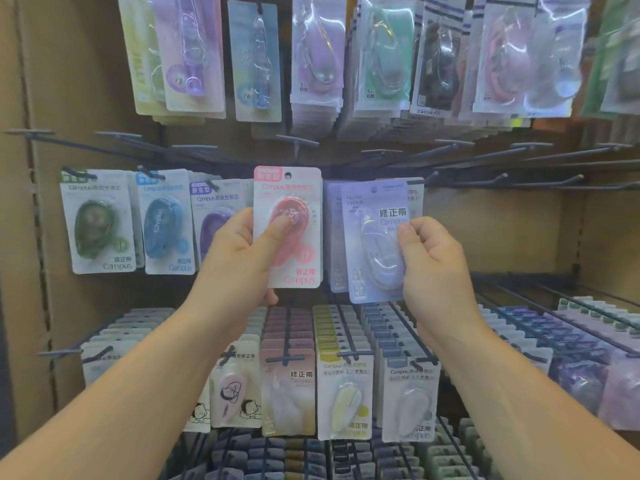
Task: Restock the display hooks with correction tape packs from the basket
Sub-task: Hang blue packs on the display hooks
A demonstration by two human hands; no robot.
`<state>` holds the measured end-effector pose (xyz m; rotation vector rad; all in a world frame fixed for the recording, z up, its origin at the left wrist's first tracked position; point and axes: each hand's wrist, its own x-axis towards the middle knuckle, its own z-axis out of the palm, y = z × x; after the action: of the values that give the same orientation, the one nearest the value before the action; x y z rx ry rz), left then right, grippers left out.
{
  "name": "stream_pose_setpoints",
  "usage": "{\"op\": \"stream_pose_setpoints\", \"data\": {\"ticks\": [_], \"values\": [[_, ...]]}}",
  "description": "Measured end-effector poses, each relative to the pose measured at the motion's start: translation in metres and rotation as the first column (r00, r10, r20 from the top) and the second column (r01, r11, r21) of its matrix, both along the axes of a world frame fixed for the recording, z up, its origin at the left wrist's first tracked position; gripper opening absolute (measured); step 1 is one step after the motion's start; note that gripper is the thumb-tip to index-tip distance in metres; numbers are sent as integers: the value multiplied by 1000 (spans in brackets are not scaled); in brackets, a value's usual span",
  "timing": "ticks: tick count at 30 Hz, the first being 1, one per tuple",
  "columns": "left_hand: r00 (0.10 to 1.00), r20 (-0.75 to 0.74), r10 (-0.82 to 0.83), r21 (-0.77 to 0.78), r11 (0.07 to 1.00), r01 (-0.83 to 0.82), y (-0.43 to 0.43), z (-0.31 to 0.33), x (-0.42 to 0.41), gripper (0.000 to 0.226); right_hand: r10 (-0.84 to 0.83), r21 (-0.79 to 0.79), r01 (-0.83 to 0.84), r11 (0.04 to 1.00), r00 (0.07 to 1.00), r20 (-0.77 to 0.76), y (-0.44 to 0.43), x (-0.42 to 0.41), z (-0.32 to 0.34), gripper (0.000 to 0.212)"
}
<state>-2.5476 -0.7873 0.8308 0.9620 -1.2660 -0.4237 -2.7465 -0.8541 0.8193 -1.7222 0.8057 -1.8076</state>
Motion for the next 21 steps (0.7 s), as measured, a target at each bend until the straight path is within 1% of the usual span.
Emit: {"op": "stream_pose_setpoints", "data": {"ticks": [12, 16, 21], "values": [[1000, -14, 19, 65, 998, -18, -3, 5, -4, 29, 7, -20, -7, 1000, 1000, 21, 1, 0, -1, 26], [999, -11, 31, 65, 997, -30, -9, -2, -4, 37, -22, -36, 22, 999, 1000, -2, -2, 3, 3, 27], [999, -34, 39, 39, 999, -38, -10, -11, -8, 41, -78, -81, 74, 994, 996, -38, -2, 9, 3, 28]]}}
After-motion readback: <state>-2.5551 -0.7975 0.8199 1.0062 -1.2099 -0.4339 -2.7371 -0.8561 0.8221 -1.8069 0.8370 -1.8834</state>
